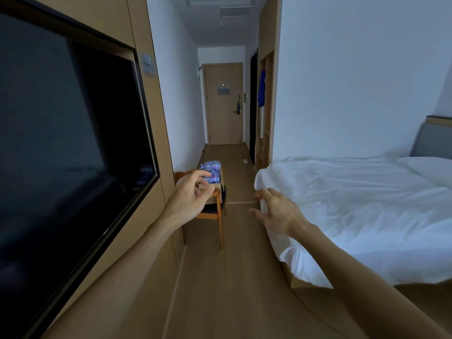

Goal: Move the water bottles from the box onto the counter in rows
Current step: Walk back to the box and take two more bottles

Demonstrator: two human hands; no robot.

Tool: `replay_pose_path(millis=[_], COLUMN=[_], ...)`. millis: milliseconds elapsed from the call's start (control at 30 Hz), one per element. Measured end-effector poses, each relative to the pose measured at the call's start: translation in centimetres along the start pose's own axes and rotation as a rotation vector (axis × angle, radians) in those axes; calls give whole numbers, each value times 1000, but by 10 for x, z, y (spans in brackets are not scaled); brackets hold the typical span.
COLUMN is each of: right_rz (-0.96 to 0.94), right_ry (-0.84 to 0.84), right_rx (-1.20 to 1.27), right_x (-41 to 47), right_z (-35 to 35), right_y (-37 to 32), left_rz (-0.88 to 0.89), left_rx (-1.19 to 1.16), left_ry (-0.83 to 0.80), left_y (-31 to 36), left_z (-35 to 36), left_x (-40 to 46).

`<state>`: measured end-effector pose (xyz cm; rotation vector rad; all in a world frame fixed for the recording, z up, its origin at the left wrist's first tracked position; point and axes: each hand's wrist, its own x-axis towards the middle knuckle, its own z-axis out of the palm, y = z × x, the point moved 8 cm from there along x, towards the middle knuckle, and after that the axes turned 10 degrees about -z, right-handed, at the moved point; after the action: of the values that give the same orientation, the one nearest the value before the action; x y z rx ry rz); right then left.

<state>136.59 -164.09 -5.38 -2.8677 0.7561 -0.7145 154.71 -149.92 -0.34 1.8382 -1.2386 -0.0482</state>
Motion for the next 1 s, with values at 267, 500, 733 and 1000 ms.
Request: replay_pose_path(millis=[267, 500, 733, 1000], right_rz=[-41, -81, -106, -62], right_ry=[-28, -48, -69, -76], right_rx=[93, 71, 27, 20], right_x=[141, 249, 365, 517], right_z=[48, 92, 157, 209], right_y=[111, 189, 255, 332], left_rz=[-77, -123, -116, -154], left_rx=[35, 28, 11, 77], left_ry=[5, 18, 23, 15], left_y=[-38, -84, -153, -213], left_z=[65, 109, 156, 197], left_x=[151, 261, 383, 554])
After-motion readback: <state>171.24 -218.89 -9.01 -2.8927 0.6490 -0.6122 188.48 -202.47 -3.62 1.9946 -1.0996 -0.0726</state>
